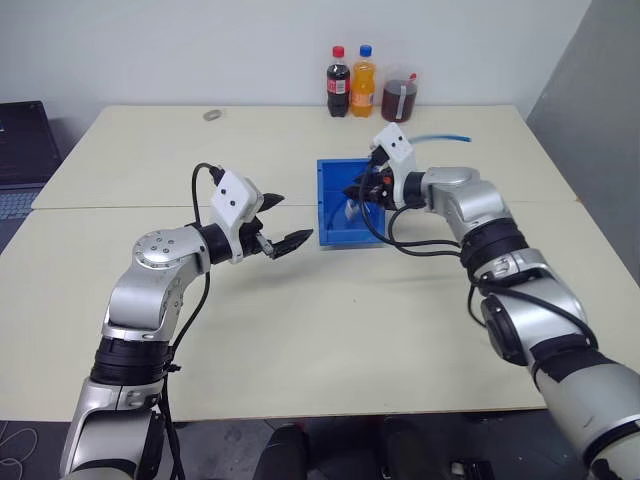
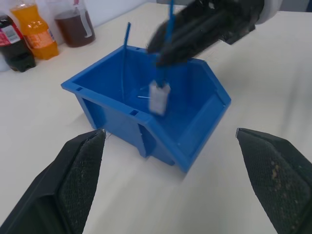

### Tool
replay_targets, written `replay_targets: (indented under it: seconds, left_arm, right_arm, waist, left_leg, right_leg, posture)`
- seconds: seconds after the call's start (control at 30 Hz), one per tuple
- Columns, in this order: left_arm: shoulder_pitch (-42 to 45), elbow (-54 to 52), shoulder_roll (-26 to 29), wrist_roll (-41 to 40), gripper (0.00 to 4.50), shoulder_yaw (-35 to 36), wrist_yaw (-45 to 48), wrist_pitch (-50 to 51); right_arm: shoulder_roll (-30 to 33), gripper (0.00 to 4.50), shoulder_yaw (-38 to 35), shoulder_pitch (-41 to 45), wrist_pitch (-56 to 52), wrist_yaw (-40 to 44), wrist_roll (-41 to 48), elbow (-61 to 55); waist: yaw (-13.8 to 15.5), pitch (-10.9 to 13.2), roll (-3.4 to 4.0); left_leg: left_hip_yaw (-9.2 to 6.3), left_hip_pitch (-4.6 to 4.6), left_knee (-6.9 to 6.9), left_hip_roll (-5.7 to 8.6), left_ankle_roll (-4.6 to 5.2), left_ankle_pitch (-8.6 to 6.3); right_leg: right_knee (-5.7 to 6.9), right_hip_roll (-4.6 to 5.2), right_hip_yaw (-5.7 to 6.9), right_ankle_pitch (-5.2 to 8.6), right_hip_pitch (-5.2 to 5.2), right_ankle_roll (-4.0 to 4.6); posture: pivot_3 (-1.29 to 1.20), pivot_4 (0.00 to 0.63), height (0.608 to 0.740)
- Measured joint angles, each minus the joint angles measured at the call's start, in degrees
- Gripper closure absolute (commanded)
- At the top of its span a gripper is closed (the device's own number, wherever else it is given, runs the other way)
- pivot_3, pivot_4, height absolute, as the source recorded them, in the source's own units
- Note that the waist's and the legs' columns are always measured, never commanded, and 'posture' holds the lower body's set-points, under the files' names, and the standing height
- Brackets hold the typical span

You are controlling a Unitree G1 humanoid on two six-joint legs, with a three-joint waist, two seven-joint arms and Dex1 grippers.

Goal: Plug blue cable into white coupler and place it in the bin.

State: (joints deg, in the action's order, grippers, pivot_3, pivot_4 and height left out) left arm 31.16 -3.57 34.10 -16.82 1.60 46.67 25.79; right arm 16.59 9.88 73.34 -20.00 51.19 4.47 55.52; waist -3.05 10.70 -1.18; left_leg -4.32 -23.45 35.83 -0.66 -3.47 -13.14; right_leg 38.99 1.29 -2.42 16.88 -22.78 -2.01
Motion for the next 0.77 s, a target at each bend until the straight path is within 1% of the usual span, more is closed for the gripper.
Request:
replay_targets:
  seconds: [0.1,0.2,0.27,0.37,0.4,0.5,0.53,0.63,0.67,0.73,0.77]
  left_arm:
    - [0.0,0.3,0.0,0.2,0.0,0.0,0.0,0.0]
    - [-0.1,1.1,0.2,0.2,0.0,0.1,-0.1,0.0]
    - [-0.1,1.5,0.5,0.2,0.0,0.6,-0.7,0.0]
    - [0.0,2.4,0.7,0.1,0.0,1.3,-1.0,0.1]
    - [-0.1,2.6,0.9,0.1,0.0,1.5,-1.1,0.1]
    - [-1.1,3.2,2.0,0.0,0.0,2.8,-1.4,1.2]
    - [-1.9,3.2,2.3,0.0,0.0,3.6,-2.1,1.3]
    - [-4.6,2.1,2.9,-0.1,0.0,5.4,-2.6,1.4]
    - [-6.7,0.7,3.7,-0.8,0.0,6.3,-2.6,1.7]
    - [-8.7,0.3,4.6,-1.2,0.0,7.6,-2.4,2.6]
    - [-9.7,-0.4,5.0,-1.5,0.0,8.1,-2.2,2.7]
  right_arm:
    - [2.8,0.91,1.6,2.0,2.1,5.6,-2.2,1.5]
    - [6.8,0.09,3.4,1.9,2.4,11.6,-4.1,1.2]
    - [9.4,0.04,4.0,1.0,2.0,15.1,-5.1,0.0]
    - [11.8,0.04,5.1,-2.1,1.4,19.5,-5.5,-4.7]
    - [13.4,0.04,5.5,-4.4,1.2,21.6,-5.5,-7.9]
    - [17.4,0.04,5.8,-10.2,0.1,24.6,-5.5,-16.2]
    - [19.6,0.04,5.5,-13.4,-1.2,25.6,-5.2,-21.0]
    - [22.3,0.04,0.8,-22.5,-5.5,26.4,-0.2,-34.2]
    - [23.3,0.04,-2.9,-28.7,-8.0,26.1,3.5,-42.1]
    - [23.9,0.04,-5.8,-33.4,-11.3,25.5,6.8,-47.9]
    - [24.2,0.04,-8.0,-35.6,-14.7,24.1,9.5,-52.2]
  waist:
    - [0.0,0.0,0.0]
    - [0.1,0.0,0.0]
    - [0.0,0.0,0.0]
    - [-0.1,0.0,0.0]
    - [-0.1,0.0,0.0]
    - [-0.1,0.0,0.0]
    - [-0.1,0.0,0.0]
    - [0.1,0.0,0.0]
    - [0.2,0.0,0.0]
    - [0.2,0.0,0.05]
    - [0.2,0.0,0.05]
  left_leg:
    - [-0.01,-0.39,0.15,0.01,-0.01,0.01]
    - [-0.03,-0.44,0.17,0.01,-0.01,0.01]
    - [-0.02,-0.44,0.17,0.0,-0.01,0.01]
    - [-0.02,-0.43,0.17,-0.03,-0.01,0.01]
    - [-0.03,-0.43,0.19,-0.03,-0.01,0.01]
    - [-0.03,-0.44,0.19,-0.02,-0.01,0.01]
    - [-0.03,-0.44,0.2,-0.02,-0.01,0.01]
    - [-0.09,-0.46,0.21,-0.04,0.0,0.01]
    - [-0.16,-0.5,0.22,-0.05,-0.01,0.0]
    - [-0.09,-0.48,0.23,-0.03,0.0,0.01]
    - [-0.09,-0.47,0.29,-0.03,-0.01,0.01]
  right_leg:
    - [0.09,0.01,0.01,-0.01,-0.38,0.0]
    - [0.1,0.0,0.05,-0.01,-0.42,0.0]
    - [0.1,0.0,0.04,-0.01,-0.42,0.0]
    - [0.11,-0.02,0.04,-0.01,-0.42,0.0]
    - [0.14,-0.02,0.05,-0.01,-0.42,0.0]
    - [0.13,-0.01,0.03,-0.01,-0.43,0.0]
    - [0.14,0.0,0.02,-0.01,-0.43,0.0]
    - [0.12,-0.01,0.08,-0.01,-0.4,0.0]
    - [0.14,0.0,0.11,-0.01,-0.4,0.0]
    - [0.16,-0.01,0.05,-0.01,-0.42,0.0]
    - [0.23,0.0,0.04,-0.02,-0.41,-0.02]
  posture:
    - [0.0,0.15,0.74]
    - [0.0,0.15,0.74]
    - [0.0,0.15,0.74]
    - [0.0,0.15,0.74]
    - [0.0,0.15,0.74]
    - [0.0,0.15,0.74]
    - [0.0,0.15,0.74]
    - [0.0,0.15,0.74]
    - [0.0,0.15,0.74]
    - [0.0,0.15,0.74]
    - [0.0,0.15,0.74]
